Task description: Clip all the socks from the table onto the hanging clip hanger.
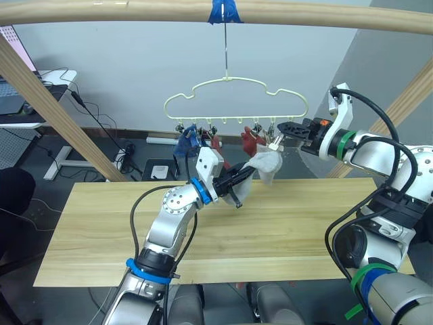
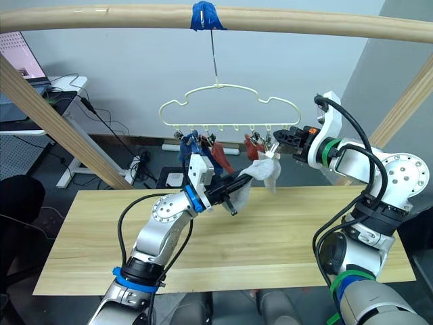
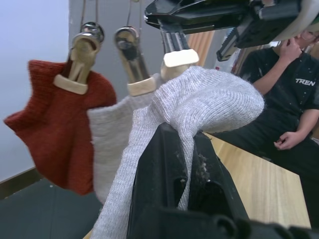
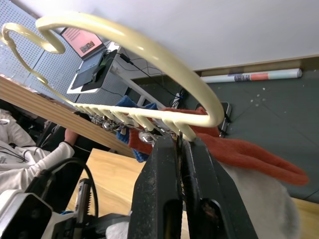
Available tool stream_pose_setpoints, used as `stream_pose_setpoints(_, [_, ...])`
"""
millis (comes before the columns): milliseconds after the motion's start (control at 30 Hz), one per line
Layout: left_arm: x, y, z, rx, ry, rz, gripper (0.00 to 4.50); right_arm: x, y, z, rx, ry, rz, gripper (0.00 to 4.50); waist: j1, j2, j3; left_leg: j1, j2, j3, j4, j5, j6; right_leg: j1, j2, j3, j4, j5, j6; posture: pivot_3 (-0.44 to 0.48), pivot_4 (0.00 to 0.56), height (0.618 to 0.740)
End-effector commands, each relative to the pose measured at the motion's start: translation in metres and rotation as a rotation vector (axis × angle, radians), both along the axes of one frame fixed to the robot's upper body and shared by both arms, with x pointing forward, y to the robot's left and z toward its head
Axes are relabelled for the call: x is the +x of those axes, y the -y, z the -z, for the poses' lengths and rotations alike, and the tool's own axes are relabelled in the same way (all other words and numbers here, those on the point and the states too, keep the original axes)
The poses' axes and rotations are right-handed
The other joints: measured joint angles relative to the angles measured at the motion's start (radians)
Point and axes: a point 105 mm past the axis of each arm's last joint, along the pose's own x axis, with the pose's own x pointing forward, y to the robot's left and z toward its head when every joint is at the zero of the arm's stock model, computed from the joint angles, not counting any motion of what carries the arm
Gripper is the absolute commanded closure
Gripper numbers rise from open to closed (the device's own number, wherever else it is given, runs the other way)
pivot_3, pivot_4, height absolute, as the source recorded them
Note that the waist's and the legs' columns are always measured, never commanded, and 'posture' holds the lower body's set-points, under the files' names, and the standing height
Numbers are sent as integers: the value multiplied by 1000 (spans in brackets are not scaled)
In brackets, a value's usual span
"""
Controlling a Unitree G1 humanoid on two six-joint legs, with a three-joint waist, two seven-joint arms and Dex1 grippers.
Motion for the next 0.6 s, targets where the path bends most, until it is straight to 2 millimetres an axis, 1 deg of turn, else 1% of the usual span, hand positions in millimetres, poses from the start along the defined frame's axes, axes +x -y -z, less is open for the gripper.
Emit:
stream_pose_setpoints(33, [1,0,-13,-28,57,-8,4464,-6,-4,-19,12,64,-35,4500,0,0,0,0,0,0,0,0,0,0,0,0,0,0,0,-93,194,740])
stream_pose_setpoints(133, [2,0,-12,-19,59,-11,4464,-7,-5,-20,22,58,-37,4500,0,0,0,0,0,0,0,0,0,0,0,0,0,0,0,-93,194,740])
stream_pose_setpoints(600, [8,4,-19,-40,80,-20,4464,-12,-12,-17,51,29,-55,4500,-2,0,0,0,0,1,0,0,0,-1,0,1,0,0,0,-97,195,740])
